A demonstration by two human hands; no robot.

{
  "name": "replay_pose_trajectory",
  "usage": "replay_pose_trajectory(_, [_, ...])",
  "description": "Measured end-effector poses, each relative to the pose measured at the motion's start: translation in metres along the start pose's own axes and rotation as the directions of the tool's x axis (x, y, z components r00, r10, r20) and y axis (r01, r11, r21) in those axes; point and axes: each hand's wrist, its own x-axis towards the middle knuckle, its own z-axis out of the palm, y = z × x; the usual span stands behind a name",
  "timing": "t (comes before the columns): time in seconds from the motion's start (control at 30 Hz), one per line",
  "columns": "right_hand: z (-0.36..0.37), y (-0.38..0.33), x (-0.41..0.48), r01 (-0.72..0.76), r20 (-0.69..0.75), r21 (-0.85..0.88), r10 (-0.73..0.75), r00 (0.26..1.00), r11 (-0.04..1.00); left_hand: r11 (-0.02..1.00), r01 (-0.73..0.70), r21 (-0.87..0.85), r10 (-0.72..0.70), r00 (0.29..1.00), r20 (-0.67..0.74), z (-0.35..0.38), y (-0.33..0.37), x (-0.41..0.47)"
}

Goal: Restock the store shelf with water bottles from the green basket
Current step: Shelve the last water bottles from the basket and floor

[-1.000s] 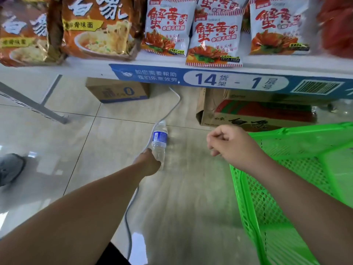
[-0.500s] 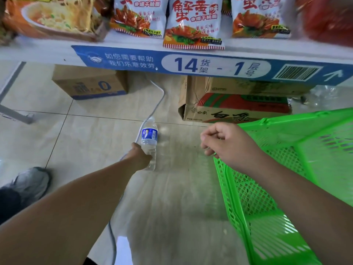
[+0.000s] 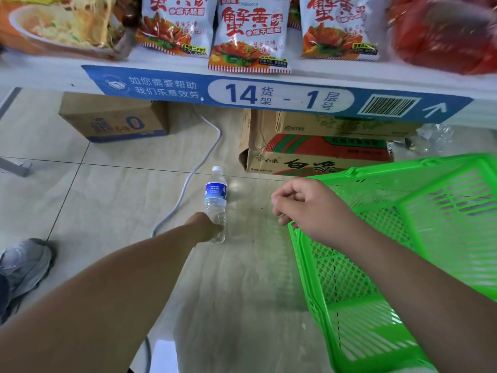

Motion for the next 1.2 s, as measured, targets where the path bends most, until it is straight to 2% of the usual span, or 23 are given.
replay_pose_trajectory(0.13, [-0.006, 0.003, -0.002, 0.012, -0.001, -0.011, -0.012, 1.000, 1.000, 0.998, 0.035, -0.049, -0.033, 0.999, 0.038, -0.001, 0.001, -0.005])
replay_pose_trajectory(0.27, [-0.009, 0.008, -0.007, 0.010, 0.000, -0.019, -0.010, 1.000, 1.000, 0.997, 0.069, -0.021, -0.067, 0.995, 0.076, 0.001, 0.005, -0.006])
replay_pose_trajectory(0.43, [-0.011, 0.013, -0.011, 0.025, -0.002, -0.061, -0.025, 1.000, 0.998, 0.992, 0.000, 0.130, -0.007, 0.999, 0.054, 0.009, 0.004, -0.011])
replay_pose_trajectory(0.57, [-0.015, 0.015, -0.012, 0.021, -0.002, -0.083, -0.022, 1.000, 0.996, 0.984, 0.007, 0.176, -0.026, 0.994, 0.108, 0.013, 0.006, -0.018])
replay_pose_trajectory(0.7, [-0.019, 0.016, -0.005, -0.002, 0.017, -0.074, 0.003, 1.000, 0.997, 0.993, -0.017, 0.114, 0.002, 0.991, 0.134, 0.009, 0.019, -0.036])
replay_pose_trajectory(0.93, [-0.002, 0.013, 0.013, -0.073, 0.108, 0.031, 0.069, 0.992, 0.997, 0.997, 0.068, -0.020, -0.064, 0.984, 0.167, -0.004, 0.011, -0.057])
replay_pose_trajectory(1.07, [0.014, 0.006, 0.030, -0.179, 0.178, 0.100, 0.160, 0.971, 0.979, 0.996, 0.057, -0.071, -0.044, 0.984, 0.170, -0.020, 0.002, -0.081])
replay_pose_trajectory(1.2, [0.023, -0.001, 0.033, -0.414, 0.345, 0.198, 0.332, 0.878, 0.888, 0.998, -0.028, -0.064, 0.035, 0.993, 0.112, -0.049, -0.001, -0.114])
